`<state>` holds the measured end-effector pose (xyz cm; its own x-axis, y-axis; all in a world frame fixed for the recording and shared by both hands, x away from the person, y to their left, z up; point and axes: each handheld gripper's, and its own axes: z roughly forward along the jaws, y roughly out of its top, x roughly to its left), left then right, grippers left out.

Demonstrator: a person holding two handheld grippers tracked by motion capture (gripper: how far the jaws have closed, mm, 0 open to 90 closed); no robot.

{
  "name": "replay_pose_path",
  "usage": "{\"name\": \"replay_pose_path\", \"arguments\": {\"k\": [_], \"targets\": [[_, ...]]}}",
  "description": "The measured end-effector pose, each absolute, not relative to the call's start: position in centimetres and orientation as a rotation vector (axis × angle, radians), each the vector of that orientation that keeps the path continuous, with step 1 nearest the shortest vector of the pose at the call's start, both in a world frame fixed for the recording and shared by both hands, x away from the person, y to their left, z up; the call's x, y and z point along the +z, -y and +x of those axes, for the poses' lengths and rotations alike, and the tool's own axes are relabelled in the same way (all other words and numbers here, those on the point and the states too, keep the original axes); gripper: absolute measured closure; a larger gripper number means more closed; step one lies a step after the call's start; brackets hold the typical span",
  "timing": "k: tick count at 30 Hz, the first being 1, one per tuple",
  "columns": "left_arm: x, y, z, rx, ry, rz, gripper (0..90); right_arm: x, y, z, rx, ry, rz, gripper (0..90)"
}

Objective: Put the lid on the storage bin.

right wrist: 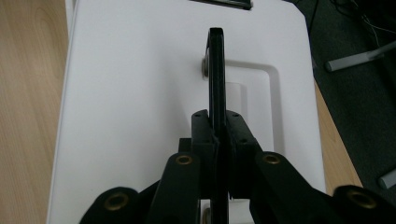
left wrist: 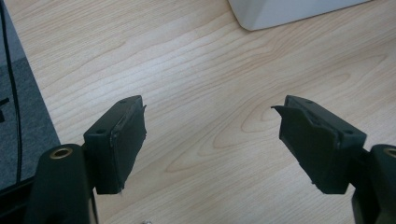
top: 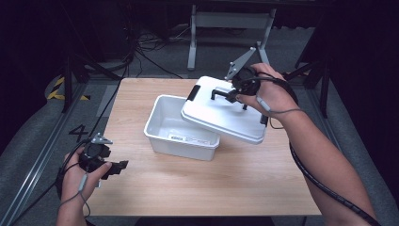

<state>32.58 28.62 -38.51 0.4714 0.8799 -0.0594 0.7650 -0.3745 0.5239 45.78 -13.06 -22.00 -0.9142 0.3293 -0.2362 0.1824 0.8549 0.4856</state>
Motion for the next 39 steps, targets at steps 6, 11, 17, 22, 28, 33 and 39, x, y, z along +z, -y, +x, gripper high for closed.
{"name": "replay_pose_path", "arguments": {"k": [6,11,17,22,28,33,39], "targets": [[-38.7,-28.7,32.8,0.305,-1.366,2.237,23.3,-21.9,10.6,46.1,0.674,-2.724,0.335,84.4],[-38.7,-28.9,32.9,0.304,-1.362,2.234,23.2,-22.1,8.7,46.1,0.675,-2.738,0.297,84.4],[-38.7,-29.0,32.9,0.298,-1.372,2.222,23.1,-22.8,6.5,46.4,0.667,-2.750,0.242,84.4],[-38.8,-29.0,32.9,0.291,-1.360,2.233,23.1,-23.6,5.0,46.7,0.677,-2.769,0.194,84.4],[-38.7,-29.1,32.8,0.298,-1.367,2.219,23.0,-24.7,3.6,47.0,0.682,-2.786,0.181,84.4],[-38.7,-29.3,32.8,0.298,-1.369,2.218,23.0,-25.9,2.6,47.5,0.680,-2.798,0.177,84.4],[-38.7,-29.3,32.8,0.292,-1.369,2.220,23.0,-26.8,2.1,48.1,0.688,-2.815,0.175,84.4]]}}
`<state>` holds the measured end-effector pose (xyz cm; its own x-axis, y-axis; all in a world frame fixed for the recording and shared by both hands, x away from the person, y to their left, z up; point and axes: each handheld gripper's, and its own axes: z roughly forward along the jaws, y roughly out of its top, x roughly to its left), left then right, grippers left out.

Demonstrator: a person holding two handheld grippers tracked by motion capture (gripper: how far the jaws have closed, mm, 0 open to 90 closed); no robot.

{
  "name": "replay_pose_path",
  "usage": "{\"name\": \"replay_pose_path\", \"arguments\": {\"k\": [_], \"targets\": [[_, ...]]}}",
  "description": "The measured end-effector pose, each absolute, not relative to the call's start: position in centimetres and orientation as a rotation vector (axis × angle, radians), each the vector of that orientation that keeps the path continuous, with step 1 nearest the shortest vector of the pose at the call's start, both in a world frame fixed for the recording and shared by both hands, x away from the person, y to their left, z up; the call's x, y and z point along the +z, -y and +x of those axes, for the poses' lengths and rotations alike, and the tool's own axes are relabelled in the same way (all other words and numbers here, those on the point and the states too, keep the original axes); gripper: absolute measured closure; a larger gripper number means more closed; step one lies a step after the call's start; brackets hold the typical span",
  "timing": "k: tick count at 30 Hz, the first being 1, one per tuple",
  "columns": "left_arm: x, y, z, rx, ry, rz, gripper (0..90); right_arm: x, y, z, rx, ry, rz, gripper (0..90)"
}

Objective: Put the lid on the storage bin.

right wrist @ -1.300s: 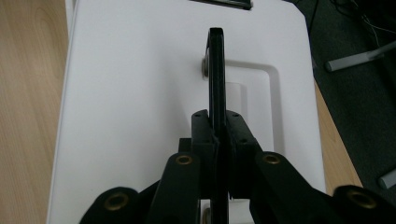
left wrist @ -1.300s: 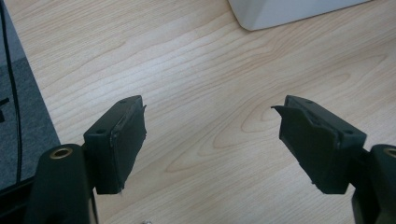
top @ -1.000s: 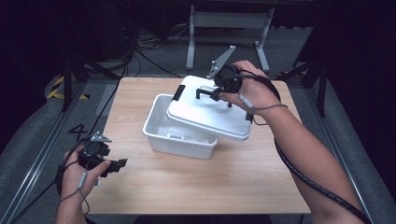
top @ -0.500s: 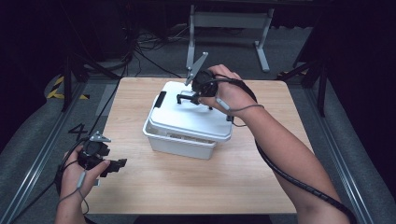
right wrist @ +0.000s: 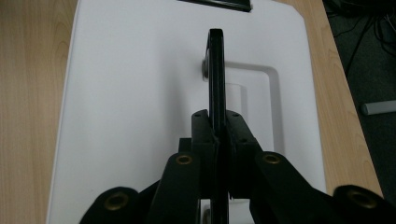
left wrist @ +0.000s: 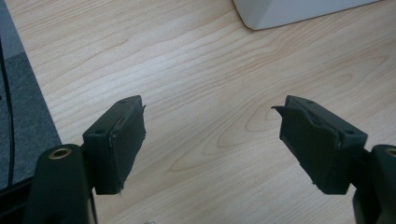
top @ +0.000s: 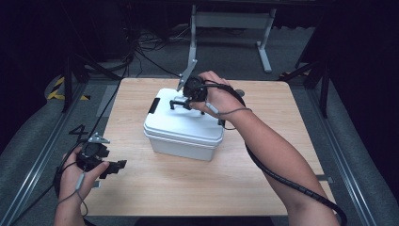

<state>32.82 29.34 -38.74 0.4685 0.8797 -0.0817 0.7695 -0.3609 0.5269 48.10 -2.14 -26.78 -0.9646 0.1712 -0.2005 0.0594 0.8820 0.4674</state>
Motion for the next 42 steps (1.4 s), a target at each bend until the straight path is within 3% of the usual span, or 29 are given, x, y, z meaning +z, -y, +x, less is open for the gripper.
{"name": "replay_pose_path", "arguments": {"k": [36,41,42], "targets": [[-38.9,-29.4,32.9,0.281,-1.370,2.219,22.9,-29.1,1.5,48.3,0.677,-2.834,0.160,83.9],[-38.9,-29.4,33.0,0.280,-1.364,2.222,22.9,-28.9,1.7,48.2,0.701,-2.846,0.180,73.7],[-38.9,-29.4,33.2,0.270,-1.361,2.227,22.9,-28.7,1.9,48.0,0.743,-2.862,0.215,64.6]]}}
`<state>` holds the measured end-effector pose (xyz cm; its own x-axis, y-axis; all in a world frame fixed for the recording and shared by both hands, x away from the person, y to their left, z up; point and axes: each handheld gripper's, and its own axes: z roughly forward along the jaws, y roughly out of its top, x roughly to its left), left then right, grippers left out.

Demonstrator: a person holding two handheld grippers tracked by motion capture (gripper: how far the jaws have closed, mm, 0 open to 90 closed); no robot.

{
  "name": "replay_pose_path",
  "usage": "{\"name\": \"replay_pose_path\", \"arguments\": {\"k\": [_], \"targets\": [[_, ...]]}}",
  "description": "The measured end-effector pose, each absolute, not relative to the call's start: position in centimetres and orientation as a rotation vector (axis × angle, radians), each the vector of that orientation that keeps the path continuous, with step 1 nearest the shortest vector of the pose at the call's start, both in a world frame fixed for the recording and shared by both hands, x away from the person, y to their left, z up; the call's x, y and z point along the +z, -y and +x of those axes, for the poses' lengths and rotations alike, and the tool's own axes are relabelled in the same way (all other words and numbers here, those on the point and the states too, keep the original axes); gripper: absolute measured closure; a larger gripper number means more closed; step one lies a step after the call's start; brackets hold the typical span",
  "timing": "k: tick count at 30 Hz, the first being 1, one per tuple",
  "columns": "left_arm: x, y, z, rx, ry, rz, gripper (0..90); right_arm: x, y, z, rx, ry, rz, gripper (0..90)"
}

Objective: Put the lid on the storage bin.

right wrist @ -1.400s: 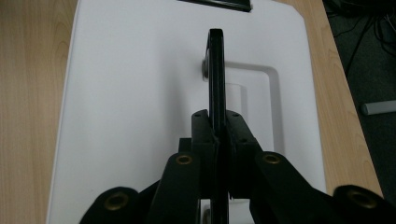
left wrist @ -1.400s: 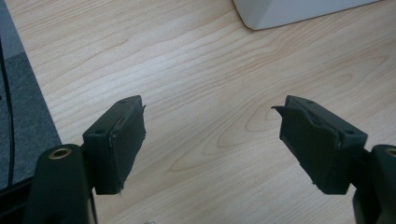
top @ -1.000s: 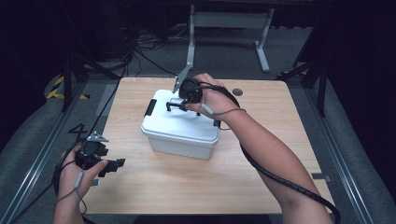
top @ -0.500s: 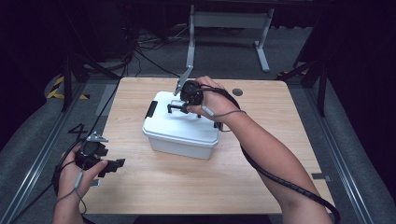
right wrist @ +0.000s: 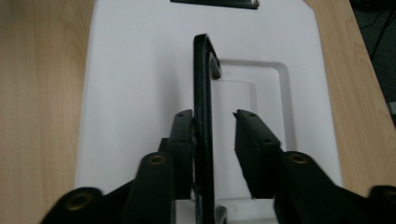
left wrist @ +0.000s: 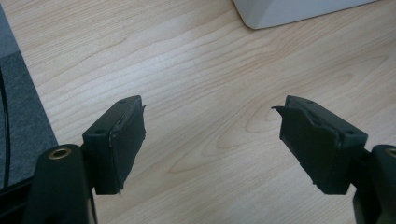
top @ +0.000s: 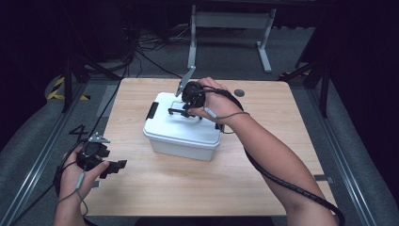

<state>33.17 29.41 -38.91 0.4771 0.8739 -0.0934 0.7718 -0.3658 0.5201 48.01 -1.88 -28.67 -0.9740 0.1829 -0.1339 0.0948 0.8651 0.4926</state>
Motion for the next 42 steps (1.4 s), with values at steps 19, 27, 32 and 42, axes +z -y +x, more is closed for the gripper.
{"name": "replay_pose_path", "arguments": {"k": [19,27,32,42], "targets": [[-38.7,-28.6,33.7,0.267,-1.339,2.243,22.8,-24.6,5.4,46.2,0.915,-2.790,0.301,55.1],[-38.8,-28.4,33.8,0.262,-1.334,2.249,22.6,-23.8,8.7,45.8,0.949,-2.768,0.395,53.2],[-38.6,-28.4,34.0,0.257,-1.335,2.243,22.1,-23.5,11.1,45.7,0.970,-2.744,0.452,51.2],[-38.4,-28.8,34.3,0.259,-1.341,2.218,21.8,-23.6,15.3,45.4,0.975,-2.703,0.550,48.4]]}}
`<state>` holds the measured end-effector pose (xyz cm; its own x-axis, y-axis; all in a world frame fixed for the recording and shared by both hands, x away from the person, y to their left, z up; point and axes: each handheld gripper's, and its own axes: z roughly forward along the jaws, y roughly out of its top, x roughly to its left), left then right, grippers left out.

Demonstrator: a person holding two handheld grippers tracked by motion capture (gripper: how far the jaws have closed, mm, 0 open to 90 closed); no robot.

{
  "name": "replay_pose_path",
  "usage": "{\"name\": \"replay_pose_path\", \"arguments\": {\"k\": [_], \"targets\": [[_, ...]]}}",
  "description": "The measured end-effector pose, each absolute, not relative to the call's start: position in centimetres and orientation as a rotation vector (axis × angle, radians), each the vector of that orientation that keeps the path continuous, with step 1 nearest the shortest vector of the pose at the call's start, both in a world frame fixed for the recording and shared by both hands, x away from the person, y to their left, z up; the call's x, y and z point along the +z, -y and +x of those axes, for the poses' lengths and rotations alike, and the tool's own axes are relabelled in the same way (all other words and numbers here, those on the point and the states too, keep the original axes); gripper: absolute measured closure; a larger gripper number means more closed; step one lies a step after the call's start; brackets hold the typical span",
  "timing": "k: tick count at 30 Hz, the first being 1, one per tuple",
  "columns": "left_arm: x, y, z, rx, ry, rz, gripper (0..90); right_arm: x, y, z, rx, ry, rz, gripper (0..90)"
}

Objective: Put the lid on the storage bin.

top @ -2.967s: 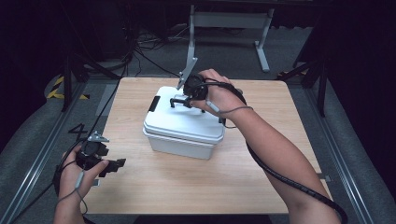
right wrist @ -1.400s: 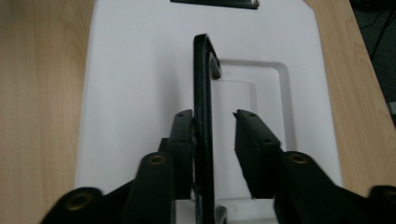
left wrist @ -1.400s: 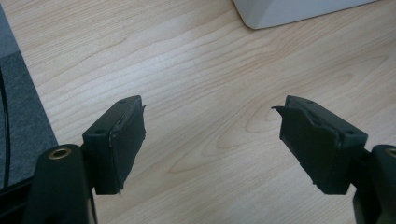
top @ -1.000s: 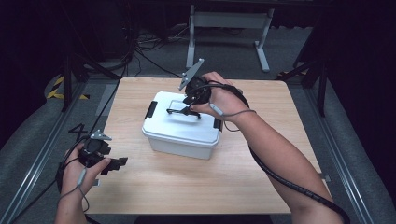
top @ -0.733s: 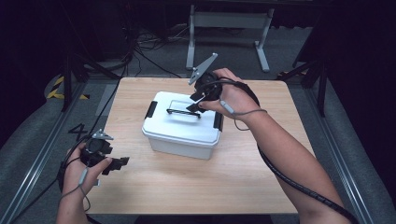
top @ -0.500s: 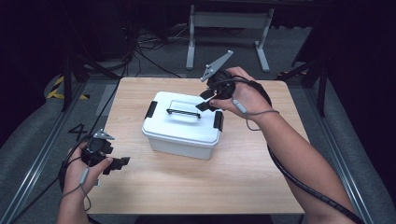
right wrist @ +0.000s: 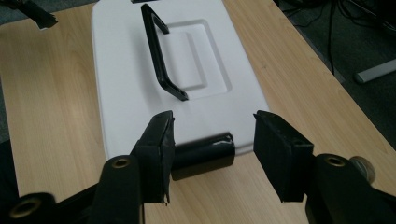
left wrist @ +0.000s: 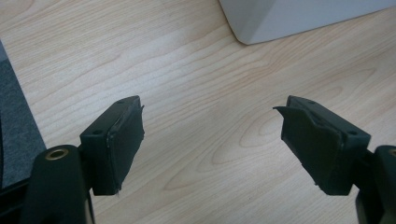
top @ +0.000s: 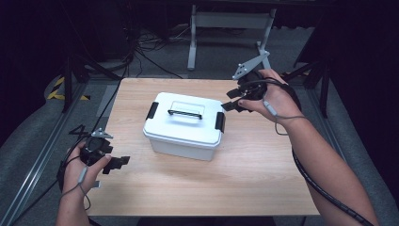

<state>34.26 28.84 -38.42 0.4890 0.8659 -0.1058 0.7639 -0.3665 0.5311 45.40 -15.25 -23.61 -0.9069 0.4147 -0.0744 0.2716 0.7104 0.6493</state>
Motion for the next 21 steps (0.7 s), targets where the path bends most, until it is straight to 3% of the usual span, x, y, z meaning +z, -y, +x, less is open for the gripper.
{"name": "replay_pose_path", "arguments": {"k": [21], "targets": [[-39.1,-27.9,34.4,0.271,-1.336,2.254,21.3,-25.1,23.8,46.0,0.970,-2.594,0.742,38.7]]}}
